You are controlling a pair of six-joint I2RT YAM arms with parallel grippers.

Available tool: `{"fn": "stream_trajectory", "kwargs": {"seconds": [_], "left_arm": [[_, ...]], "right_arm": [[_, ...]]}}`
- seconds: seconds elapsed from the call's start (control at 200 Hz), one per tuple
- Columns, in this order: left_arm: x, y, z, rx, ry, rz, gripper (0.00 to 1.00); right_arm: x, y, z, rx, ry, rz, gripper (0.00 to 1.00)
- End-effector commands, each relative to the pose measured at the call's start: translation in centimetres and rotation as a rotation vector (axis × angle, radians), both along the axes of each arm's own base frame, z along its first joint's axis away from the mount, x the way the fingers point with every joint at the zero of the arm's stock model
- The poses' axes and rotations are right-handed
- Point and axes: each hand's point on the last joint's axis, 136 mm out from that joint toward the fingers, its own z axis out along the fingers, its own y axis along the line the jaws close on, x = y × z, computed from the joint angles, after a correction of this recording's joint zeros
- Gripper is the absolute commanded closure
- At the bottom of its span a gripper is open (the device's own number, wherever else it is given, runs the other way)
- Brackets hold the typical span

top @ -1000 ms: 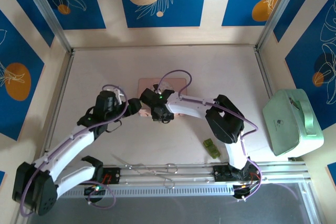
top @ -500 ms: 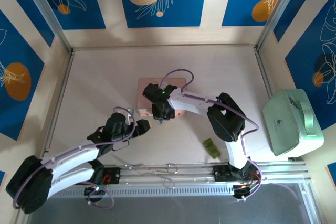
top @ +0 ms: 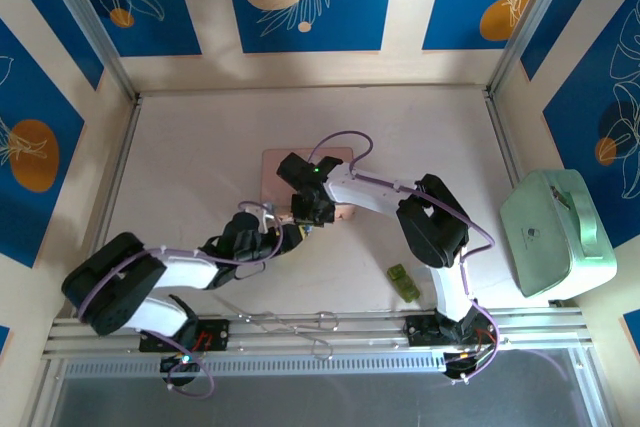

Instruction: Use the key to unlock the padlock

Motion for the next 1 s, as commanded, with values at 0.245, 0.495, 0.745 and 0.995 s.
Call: {"fn": "stream_trajectory", "kwargs": {"seconds": [0.245, 0.495, 0.745, 0.995], "left_arm": [[1.6, -2.2, 0.6, -0.113, -0.069, -0.007, 0.48], [2.5, -3.0, 0.9, -0.141, -0.092, -0.005, 0.51], [2.7, -3.4, 1.5, -0.167, -0.102, -0.013, 0.57], [3.0, -3.8, 2.4, -0.223, -0.121, -0.015, 0.65]], "right_arm": [[-2.1, 0.0, -1.1, 0.033, 0.122, 0.027, 0.83], [-2.3, -0.1, -1.4, 0.035, 0.136, 0.023, 0.82], [-2.5, -0.1, -1.7, 0.047, 0.146, 0.009, 0.79], [-2.4, 0.3, -1.2, 0.07, 0.142, 0.007, 0.74]]}}
